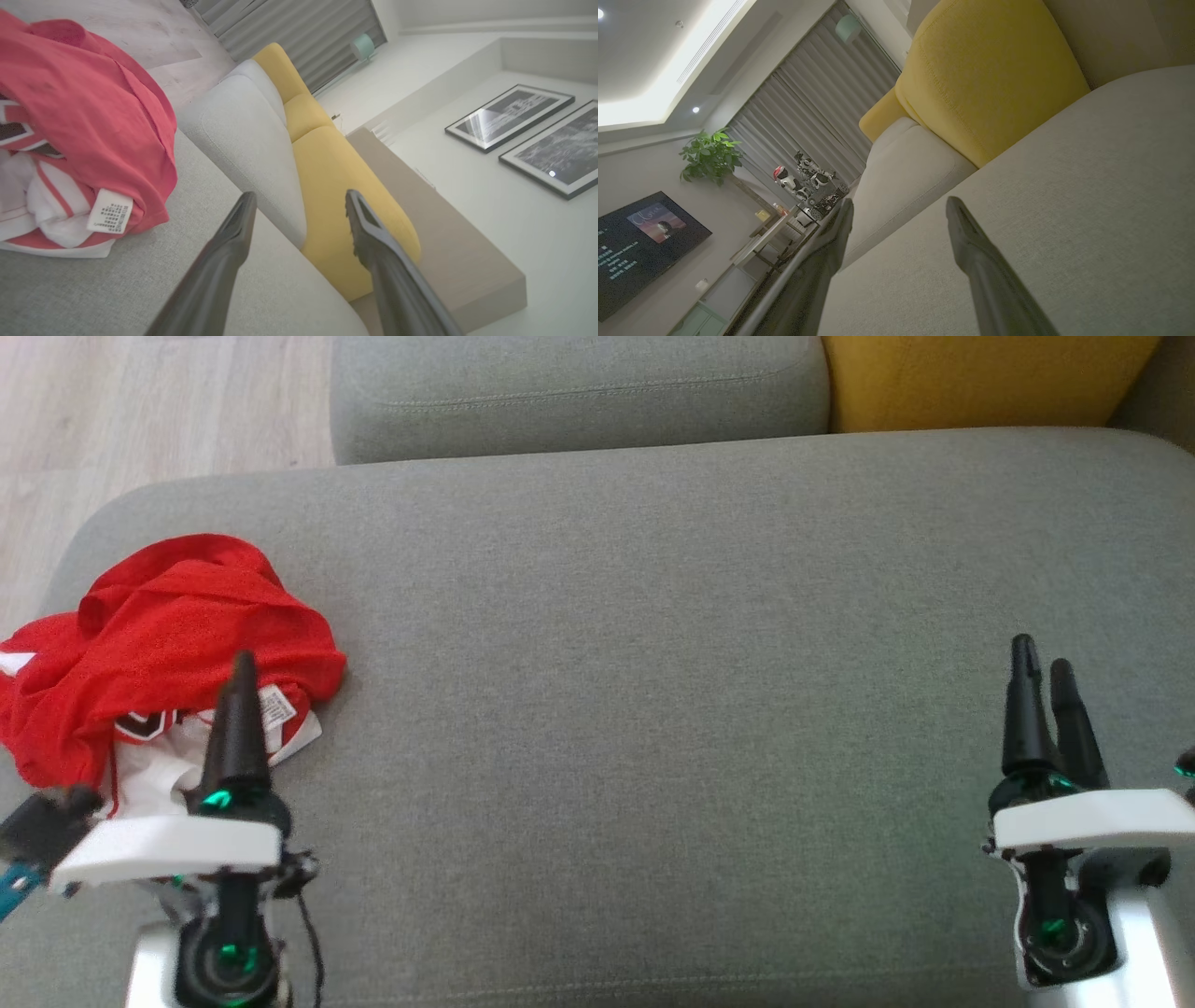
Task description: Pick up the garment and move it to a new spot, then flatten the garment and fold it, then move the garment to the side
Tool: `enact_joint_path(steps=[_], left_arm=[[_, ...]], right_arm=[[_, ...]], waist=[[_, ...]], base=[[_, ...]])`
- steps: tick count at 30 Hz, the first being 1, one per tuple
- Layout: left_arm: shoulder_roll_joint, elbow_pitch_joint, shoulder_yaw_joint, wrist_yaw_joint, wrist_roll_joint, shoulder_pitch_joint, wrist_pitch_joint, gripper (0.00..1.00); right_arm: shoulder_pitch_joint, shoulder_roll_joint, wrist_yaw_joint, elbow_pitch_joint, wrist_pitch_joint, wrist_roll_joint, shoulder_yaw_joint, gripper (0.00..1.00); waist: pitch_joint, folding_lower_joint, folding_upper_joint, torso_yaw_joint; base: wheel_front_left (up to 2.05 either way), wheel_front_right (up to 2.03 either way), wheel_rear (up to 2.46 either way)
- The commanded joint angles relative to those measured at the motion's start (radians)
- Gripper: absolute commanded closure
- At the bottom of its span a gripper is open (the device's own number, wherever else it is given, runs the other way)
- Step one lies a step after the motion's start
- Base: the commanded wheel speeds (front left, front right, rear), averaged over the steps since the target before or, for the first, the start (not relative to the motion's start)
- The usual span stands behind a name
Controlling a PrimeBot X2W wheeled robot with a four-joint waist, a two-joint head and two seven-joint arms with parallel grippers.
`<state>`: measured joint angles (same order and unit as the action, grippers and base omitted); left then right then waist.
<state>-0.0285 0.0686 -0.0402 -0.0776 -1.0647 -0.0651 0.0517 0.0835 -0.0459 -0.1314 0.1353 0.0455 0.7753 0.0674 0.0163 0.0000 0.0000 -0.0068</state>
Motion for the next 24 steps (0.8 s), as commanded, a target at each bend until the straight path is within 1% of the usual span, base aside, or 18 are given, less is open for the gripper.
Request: enact_joint_path(steps=[1, 10, 13, 16, 17, 24], left_arm=[[-0.014, -0.046, -0.001, 0.008, 0.047, -0.047, 0.010, 0.00], [-0.016, -0.056, 0.080, 0.044, 0.290, -0.050, 0.036, 0.00], [-0.024, -0.055, 0.108, 0.066, 0.360, -0.052, 0.045, 0.00], [-0.039, -0.054, 0.136, 0.095, 0.415, -0.055, 0.054, 0.00], [-0.051, -0.053, 0.157, 0.118, 0.448, -0.057, 0.060, 0.00], [-0.099, -0.039, 0.234, 0.210, 0.552, -0.064, 0.080, 0.00]], right_arm=[[0.056, -0.023, 0.000, -0.039, 0.014, -0.042, -0.019, 0.00], [0.064, -0.032, 0.000, -0.035, 0.041, -0.214, -0.049, 0.00], [0.063, -0.030, 0.000, -0.038, 0.050, -0.270, -0.056, 0.00], [0.063, -0.028, 0.000, -0.035, 0.059, -0.321, -0.063, 0.00], [0.064, -0.026, 0.000, -0.032, 0.064, -0.352, -0.063, 0.00], [0.068, -0.021, 0.000, -0.005, 0.085, -0.446, -0.072, 0.00]], waist=[[0.000, 0.0000, 0.0000, -0.001], [0.003, 0.0000, 0.0000, -0.010], [0.004, 0.0000, 0.0000, -0.012], [0.004, 0.0000, 0.0000, -0.013], [0.004, 0.0000, 0.0000, -0.013], [0.003, 0.0000, 0.0000, -0.014]], base=[[0.00, 0.00, 0.00], [0.00, 0.00, 0.00], [0.00, 0.00, 0.00], [0.00, 0.00, 0.00], [0.00, 0.00, 0.00], [0.00, 0.00, 0.00]])
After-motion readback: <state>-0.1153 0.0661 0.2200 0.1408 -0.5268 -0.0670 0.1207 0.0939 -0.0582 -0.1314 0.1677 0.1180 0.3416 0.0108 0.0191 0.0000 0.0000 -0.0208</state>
